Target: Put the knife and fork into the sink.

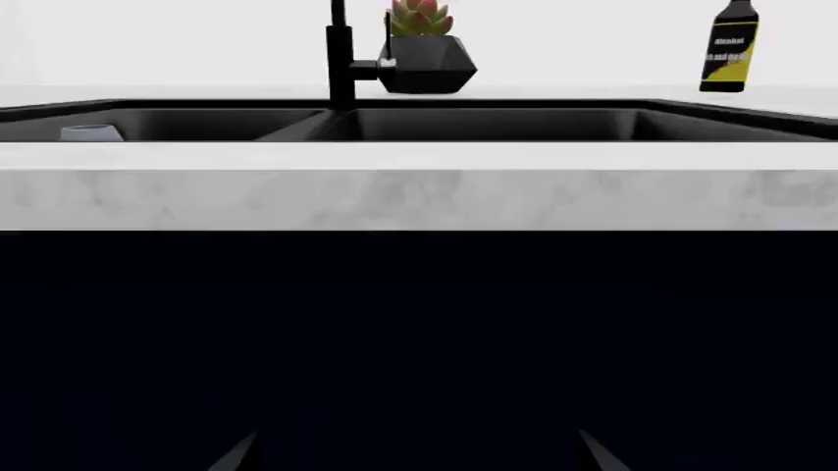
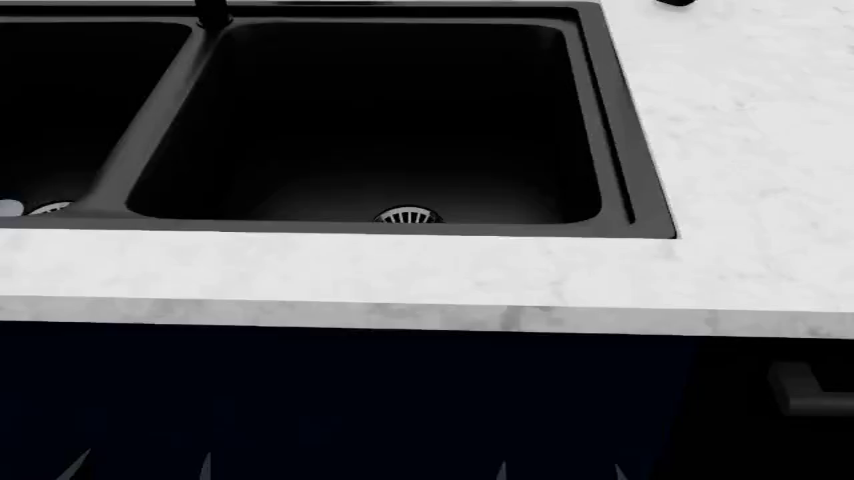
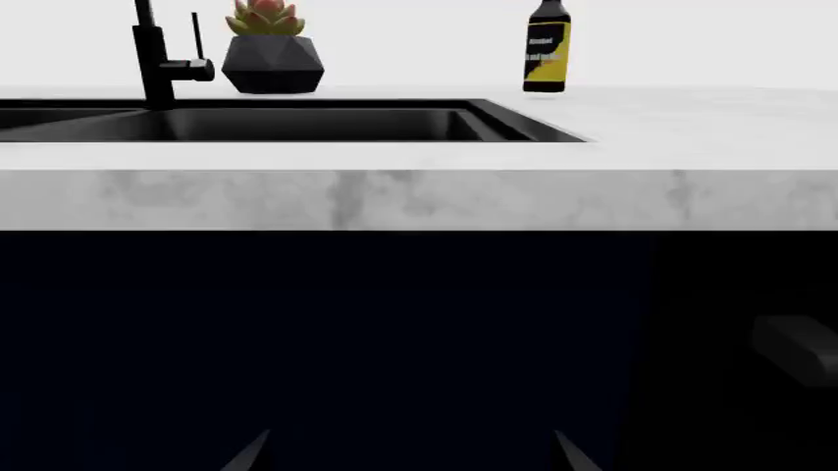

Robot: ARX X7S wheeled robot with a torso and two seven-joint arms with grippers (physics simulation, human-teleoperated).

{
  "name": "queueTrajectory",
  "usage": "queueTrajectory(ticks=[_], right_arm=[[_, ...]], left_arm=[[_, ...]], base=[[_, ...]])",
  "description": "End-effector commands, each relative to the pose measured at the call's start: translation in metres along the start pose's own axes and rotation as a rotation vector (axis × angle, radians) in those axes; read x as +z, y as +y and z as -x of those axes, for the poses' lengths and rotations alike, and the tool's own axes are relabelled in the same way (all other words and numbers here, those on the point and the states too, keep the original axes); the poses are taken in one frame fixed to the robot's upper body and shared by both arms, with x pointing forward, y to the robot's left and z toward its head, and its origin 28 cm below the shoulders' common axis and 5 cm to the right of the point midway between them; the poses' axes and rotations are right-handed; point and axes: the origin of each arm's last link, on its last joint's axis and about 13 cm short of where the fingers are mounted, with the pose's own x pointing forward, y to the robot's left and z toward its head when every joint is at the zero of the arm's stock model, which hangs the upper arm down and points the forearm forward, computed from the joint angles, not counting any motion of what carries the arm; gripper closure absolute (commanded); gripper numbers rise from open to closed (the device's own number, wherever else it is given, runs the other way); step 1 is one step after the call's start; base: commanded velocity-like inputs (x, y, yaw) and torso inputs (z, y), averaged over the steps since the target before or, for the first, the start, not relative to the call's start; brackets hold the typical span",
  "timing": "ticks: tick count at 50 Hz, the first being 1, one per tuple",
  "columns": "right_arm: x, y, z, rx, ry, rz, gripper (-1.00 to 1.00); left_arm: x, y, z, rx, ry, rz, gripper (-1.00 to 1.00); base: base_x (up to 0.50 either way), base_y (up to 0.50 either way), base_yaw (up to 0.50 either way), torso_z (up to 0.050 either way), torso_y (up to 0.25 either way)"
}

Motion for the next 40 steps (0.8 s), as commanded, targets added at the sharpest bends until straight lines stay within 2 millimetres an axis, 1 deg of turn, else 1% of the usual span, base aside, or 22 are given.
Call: queueTrajectory(ticks=[1,10,15,20,23,26,28,31,34,37,39,40], right_arm=[[0.0,0.0,-0.001,0.0,0.0,0.0,-1.0],[-0.001,0.0,0.001,0.001,0.003,0.004,-1.0],[0.004,0.001,0.001,0.0,-0.009,-0.004,-1.0],[0.019,0.001,0.002,0.006,-0.056,-0.007,-1.0],[0.032,-0.001,0.003,0.0,-0.1,-0.011,-1.0],[0.045,-0.002,0.004,-0.002,-0.148,-0.008,-1.0],[0.054,-0.002,0.005,0.001,-0.176,-0.013,-1.0],[0.073,-0.003,0.007,0.014,-0.234,-0.031,-1.0],[0.085,-0.004,0.008,0.014,-0.275,-0.033,-1.0],[0.095,-0.004,0.008,0.019,-0.306,-0.048,-1.0],[0.099,-0.004,0.007,0.029,-0.317,-0.042,-1.0],[0.103,-0.004,0.005,0.033,-0.318,-0.057,-1.0]], left_arm=[[0.0,0.0,-0.001,0.0,0.0,0.0,-1.0],[-0.002,0.001,0.001,-0.001,0.002,0.002,-1.0],[0.002,0.001,0.001,0.004,-0.008,-0.016,-1.0],[0.021,0.001,0.002,0.005,-0.078,-0.028,-1.0],[0.038,0.002,0.005,0.006,-0.142,-0.041,-1.0],[0.06,0.001,0.008,-0.005,-0.212,-0.052,-1.0],[0.071,0.001,0.009,-0.013,-0.247,-0.06,-1.0],[0.088,0.0,0.01,-0.024,-0.299,-0.067,-1.0],[0.092,0.001,0.006,-0.03,-0.302,-0.102,-1.0],[0.103,0.0,0.002,-0.034,-0.314,-0.108,-1.0],[0.105,-0.001,0.0,-0.037,-0.28,-0.124,-1.0],[0.106,-0.001,-0.003,-0.045,-0.229,-0.093,-1.0]], base=[[0.0,0.0,0.0,0.0,0.0],[0.0,0.0,0.0,0.0,0.0],[0.0,0.0,0.0,0.0,0.0],[0.0,0.0,0.0,0.0,0.0],[0.0,0.0,0.0,0.0,0.0],[0.0,0.0,0.0,0.0,0.0],[0.0,0.0,0.0,0.0,0.0],[0.0,0.0,0.0,0.0,0.0],[0.0,0.0,0.0,0.0,0.0],[0.0,0.0,0.0,0.0,0.0],[0.0,0.0,0.0,0.0,0.0],[0.0,0.0,0.0,0.0,0.0]])
